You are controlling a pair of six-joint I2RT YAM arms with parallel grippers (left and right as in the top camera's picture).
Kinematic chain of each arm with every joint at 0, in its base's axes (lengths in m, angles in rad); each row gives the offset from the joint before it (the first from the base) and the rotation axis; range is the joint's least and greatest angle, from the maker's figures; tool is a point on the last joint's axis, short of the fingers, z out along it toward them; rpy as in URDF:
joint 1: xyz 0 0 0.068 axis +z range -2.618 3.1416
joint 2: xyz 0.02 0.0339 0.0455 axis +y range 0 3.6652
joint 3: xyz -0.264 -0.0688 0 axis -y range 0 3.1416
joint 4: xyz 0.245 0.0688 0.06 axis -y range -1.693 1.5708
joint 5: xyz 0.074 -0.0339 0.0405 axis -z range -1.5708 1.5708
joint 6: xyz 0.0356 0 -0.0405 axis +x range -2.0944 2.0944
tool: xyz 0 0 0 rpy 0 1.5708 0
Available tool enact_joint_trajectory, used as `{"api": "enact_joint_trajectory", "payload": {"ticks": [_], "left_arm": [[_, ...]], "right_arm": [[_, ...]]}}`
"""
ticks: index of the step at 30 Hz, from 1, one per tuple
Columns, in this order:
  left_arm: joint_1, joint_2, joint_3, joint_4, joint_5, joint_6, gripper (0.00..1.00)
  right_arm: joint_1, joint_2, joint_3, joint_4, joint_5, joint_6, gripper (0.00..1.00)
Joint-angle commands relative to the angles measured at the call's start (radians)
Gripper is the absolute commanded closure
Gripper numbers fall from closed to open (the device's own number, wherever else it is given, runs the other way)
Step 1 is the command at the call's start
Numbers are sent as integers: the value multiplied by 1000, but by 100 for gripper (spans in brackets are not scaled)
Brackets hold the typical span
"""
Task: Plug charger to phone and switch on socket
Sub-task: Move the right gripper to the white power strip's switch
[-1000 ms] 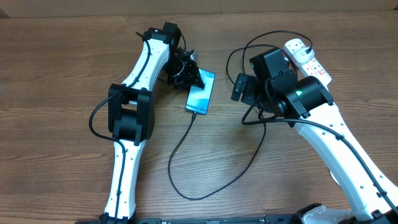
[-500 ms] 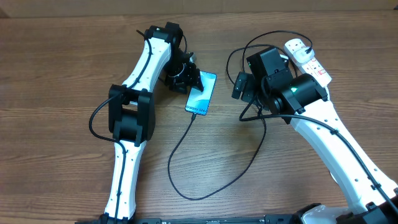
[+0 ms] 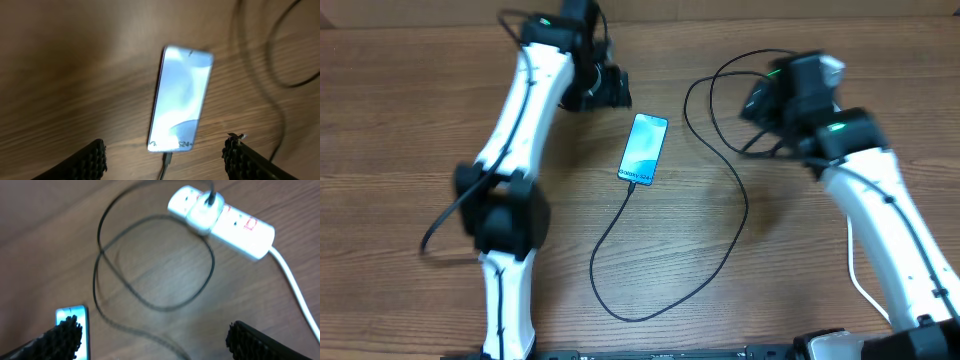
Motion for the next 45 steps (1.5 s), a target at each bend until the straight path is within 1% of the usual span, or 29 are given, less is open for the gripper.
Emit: {"api": "enact_joint_trajectory", "payload": {"ticks": [1,2,3,7,9,10,15,18,23,28,31,40,45], "left_arm": [[-5,-185,14,0,-166,-58,23],[-8,-217,14,0,-196,-57,16],[-9,-245,14,-1,-226,-56,0],[-9,-310,14,-10,-278,-52,0],[-8,-318,14,-16,-276,-52,0],[-9,-318,14,-22,-271,-53,0],[-9,-311,13,-27,-261,-53,0],[-9,-310,13,-27,-261,-53,0],[-9,-310,13,-27,-261,-53,0],[-9,-310,13,-27,-261,-53,0],[-9,-310,13,-27,-261,-53,0],[-9,-310,13,-27,-261,-53,0],[-9,-310,13,-26,-261,-53,0]], "right_arm": [[-162,16,37,17,-334,-117,3],[-213,26,60,14,-406,-129,3],[-259,36,85,10,-456,-129,3],[-367,92,187,-6,-557,-181,3],[-386,146,268,-60,-558,-231,2],[-389,179,314,-95,-550,-252,0],[-391,405,605,-311,-402,-304,0],[-397,511,724,-366,-289,-304,0],[-433,595,741,-322,-193,-298,0],[-496,653,738,-274,-190,-254,0],[-520,678,727,-256,-192,-254,0],[-521,792,727,-217,-206,-241,0],[-518,837,727,-193,-200,-190,0]]}}
